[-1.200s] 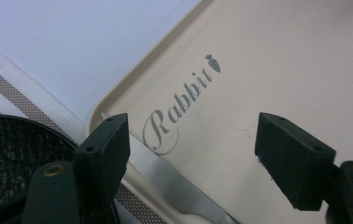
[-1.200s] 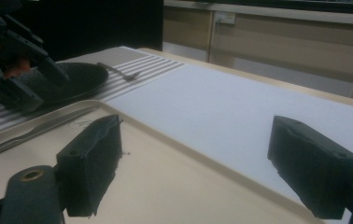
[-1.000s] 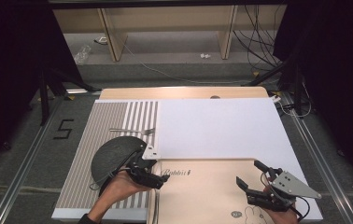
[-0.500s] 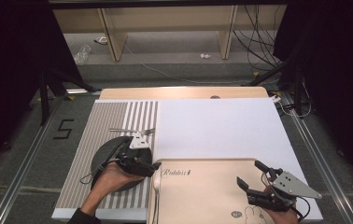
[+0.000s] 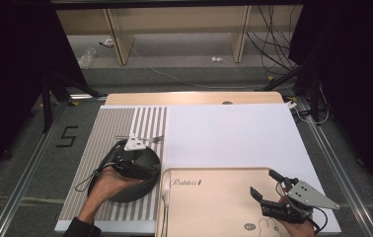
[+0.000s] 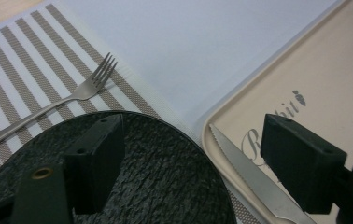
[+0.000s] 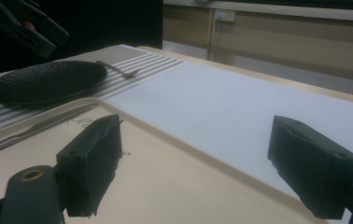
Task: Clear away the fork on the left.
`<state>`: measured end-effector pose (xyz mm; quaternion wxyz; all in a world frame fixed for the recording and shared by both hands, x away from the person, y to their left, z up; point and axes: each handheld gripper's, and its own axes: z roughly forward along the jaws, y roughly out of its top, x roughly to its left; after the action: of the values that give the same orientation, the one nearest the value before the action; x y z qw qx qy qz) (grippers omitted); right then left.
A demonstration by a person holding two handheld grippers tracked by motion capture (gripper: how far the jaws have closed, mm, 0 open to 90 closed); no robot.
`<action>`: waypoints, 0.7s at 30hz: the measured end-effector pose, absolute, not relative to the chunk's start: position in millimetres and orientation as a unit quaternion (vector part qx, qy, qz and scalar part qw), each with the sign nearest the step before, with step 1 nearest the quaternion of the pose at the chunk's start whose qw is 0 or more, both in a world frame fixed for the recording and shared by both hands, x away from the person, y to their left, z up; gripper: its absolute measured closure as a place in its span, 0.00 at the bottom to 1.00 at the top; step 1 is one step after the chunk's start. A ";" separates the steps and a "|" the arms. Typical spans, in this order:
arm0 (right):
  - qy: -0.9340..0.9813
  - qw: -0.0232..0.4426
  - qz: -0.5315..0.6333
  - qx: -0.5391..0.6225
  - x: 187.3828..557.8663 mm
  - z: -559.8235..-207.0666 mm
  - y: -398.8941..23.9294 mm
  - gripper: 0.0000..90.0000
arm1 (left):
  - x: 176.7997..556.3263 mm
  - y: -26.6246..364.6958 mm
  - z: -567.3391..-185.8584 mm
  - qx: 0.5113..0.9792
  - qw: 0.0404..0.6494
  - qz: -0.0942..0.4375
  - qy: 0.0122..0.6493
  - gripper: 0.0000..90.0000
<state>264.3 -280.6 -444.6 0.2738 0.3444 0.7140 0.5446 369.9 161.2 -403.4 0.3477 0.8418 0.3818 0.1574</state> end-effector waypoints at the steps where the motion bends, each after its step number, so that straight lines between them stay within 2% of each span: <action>1: 0.714 0.275 0.544 0.344 264.5 -444.7 -280.9 0.20 | 371.0 162.6 -403.3 0.841 0.348 0.158 0.383 0.24; 14: 0.713 0.273 0.543 0.349 266.2 -445.4 -280.5 0.20 | 384.2 173.6 -407.8 0.837 0.339 0.177 0.391 0.23; 21: 0.711 0.268 0.543 0.357 269.0 -446.6 -280.1 0.20 | 403.3 178.8 -403.6 0.834 0.340 0.178 0.396 0.24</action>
<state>269.0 -280.1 -446.6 0.2676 0.3569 0.7113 0.5432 403.3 178.8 -403.6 0.3398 0.8343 0.3960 0.1782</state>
